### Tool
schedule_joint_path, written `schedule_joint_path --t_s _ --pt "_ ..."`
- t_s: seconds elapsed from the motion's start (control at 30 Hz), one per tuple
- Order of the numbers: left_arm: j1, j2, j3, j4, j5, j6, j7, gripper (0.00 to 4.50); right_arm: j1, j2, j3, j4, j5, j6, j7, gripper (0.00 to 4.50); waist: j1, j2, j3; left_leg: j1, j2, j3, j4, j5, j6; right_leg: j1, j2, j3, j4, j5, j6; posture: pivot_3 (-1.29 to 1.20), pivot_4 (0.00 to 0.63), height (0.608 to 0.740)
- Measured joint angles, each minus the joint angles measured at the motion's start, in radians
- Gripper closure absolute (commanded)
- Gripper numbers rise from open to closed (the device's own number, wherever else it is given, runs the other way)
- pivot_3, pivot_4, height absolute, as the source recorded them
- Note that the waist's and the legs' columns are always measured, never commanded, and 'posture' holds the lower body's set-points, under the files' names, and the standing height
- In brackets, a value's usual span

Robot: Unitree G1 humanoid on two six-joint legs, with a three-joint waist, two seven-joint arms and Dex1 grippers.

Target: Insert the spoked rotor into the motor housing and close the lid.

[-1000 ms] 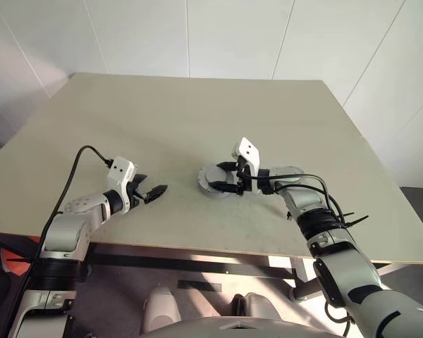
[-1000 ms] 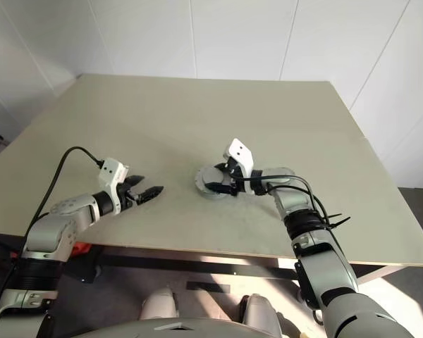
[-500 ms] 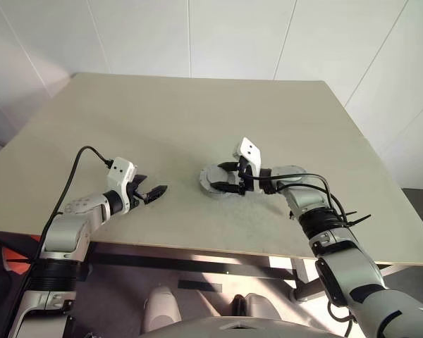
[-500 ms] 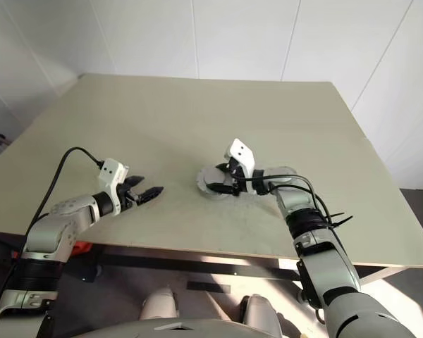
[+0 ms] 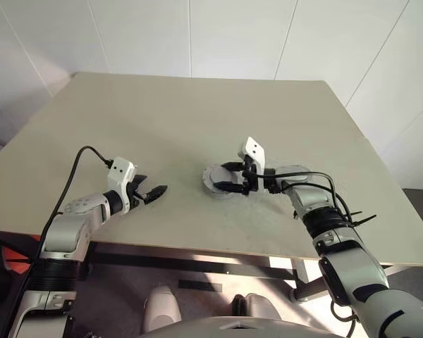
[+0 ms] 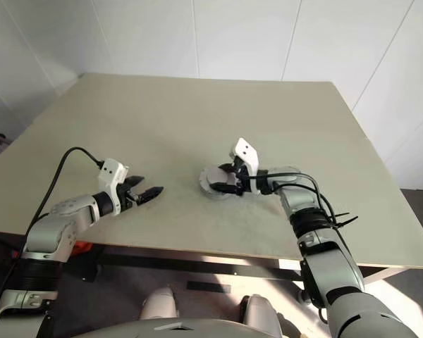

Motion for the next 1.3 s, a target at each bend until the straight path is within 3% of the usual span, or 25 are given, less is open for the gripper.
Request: schedule_joint_path --t_s 0.3,0.53,0.83,1.3 --pt "0.0 0.0 0.0 -0.001 0.0 0.0 0.001 0.0 -0.053 0.0 0.069 0.094 -0.076 -0.132 -0.061 1.33 -0.003 0.0 -0.001 0.01 0.0 0.0 0.0 0.0 0.0 0.008 0.0 0.001 0.001 -0.002 0.003 0.0 0.0 0.74" --pt "0.0 0.0 0.0 0.0 0.0 0.0 0.001 0.0 -0.064 -0.013 0.073 0.126 -0.084 -0.158 -0.069 1.33 -0.002 0.001 -0.001 0.008 -0.004 0.0 -0.001 0.0 0.0 0.011 -0.003 0.002 -0.002 -0.005 0.008 0.0 0.0 0.74" --pt "0.0 0.0 0.0 0.0 0.0 0.0 0.0 0.0 -0.062 -0.015 0.049 0.095 -0.055 -0.081 -0.016 1.33 -0.002 0.001 -0.001 0.004 -0.004 -0.001 -0.001 0.001 0.001 0.009 -0.002 0.002 -0.004 0.0 0.0 0.0 0.0 0.74" --pt "0.0 0.0 0.0 0.0 0.0 0.0 0.0 0.0 -0.019 -0.009 -0.014 -0.035 0.044 0.137 0.033 1.33 -0.005 0.001 -0.001 -0.003 0.001 0.0 -0.002 0.001 0.003 0.001 0.001 0.001 -0.005 0.0 0.001 0.0 0.0 0.74"
